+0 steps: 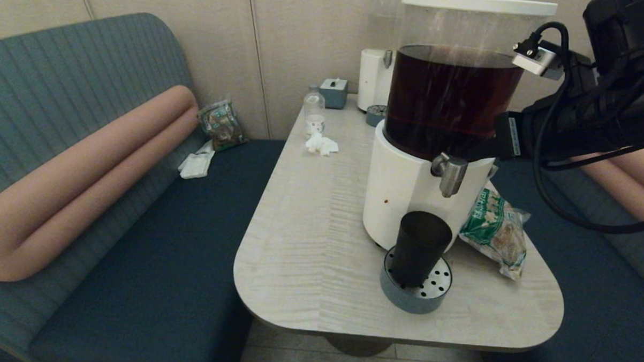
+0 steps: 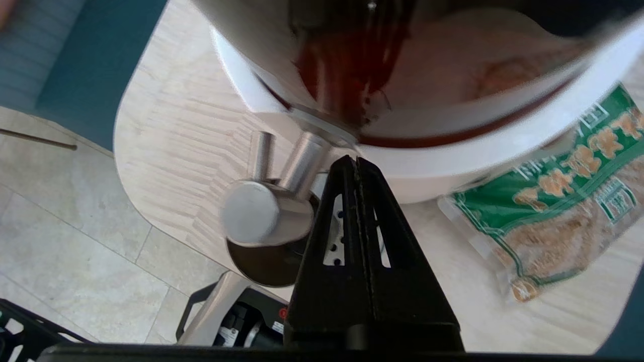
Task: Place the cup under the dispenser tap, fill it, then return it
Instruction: Turn on the faucet
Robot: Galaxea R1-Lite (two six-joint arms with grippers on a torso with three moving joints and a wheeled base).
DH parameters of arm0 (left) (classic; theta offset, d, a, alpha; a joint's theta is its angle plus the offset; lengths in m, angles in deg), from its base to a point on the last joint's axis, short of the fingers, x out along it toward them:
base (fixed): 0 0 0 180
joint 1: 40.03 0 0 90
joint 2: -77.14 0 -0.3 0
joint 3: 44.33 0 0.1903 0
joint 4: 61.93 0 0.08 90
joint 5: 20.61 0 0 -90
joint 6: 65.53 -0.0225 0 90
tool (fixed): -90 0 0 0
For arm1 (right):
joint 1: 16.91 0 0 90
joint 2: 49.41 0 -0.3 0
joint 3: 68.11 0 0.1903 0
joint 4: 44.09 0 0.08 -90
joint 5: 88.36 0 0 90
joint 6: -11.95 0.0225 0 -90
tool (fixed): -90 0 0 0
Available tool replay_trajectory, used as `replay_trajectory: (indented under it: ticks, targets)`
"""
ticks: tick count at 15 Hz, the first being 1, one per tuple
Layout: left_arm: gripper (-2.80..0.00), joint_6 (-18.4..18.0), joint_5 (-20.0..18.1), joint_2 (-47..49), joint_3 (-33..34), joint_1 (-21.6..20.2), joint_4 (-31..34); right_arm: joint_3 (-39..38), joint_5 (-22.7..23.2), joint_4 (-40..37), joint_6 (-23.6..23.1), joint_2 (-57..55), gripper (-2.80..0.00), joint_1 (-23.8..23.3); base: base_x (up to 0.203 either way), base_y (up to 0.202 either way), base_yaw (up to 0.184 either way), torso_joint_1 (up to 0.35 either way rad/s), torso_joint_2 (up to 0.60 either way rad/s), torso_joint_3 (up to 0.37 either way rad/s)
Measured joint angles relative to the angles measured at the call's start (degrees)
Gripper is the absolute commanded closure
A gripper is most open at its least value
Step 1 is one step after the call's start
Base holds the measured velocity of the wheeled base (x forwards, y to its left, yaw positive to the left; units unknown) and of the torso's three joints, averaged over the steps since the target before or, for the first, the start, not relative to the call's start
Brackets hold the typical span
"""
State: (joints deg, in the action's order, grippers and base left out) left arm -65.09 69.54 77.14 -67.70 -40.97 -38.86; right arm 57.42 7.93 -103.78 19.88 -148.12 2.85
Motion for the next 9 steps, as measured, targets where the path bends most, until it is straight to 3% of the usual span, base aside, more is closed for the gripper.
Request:
replay_trajectory:
  ticks: [9]
  targets:
    - [0.00, 0.0, 0.0, 0.0, 0.0, 0.0, 0.0, 2.1, -0.6, 0.2, 1.3, -2.1, 0.00, 3.4, 0.000, 0.000, 0.000, 0.000, 0.00, 0.000]
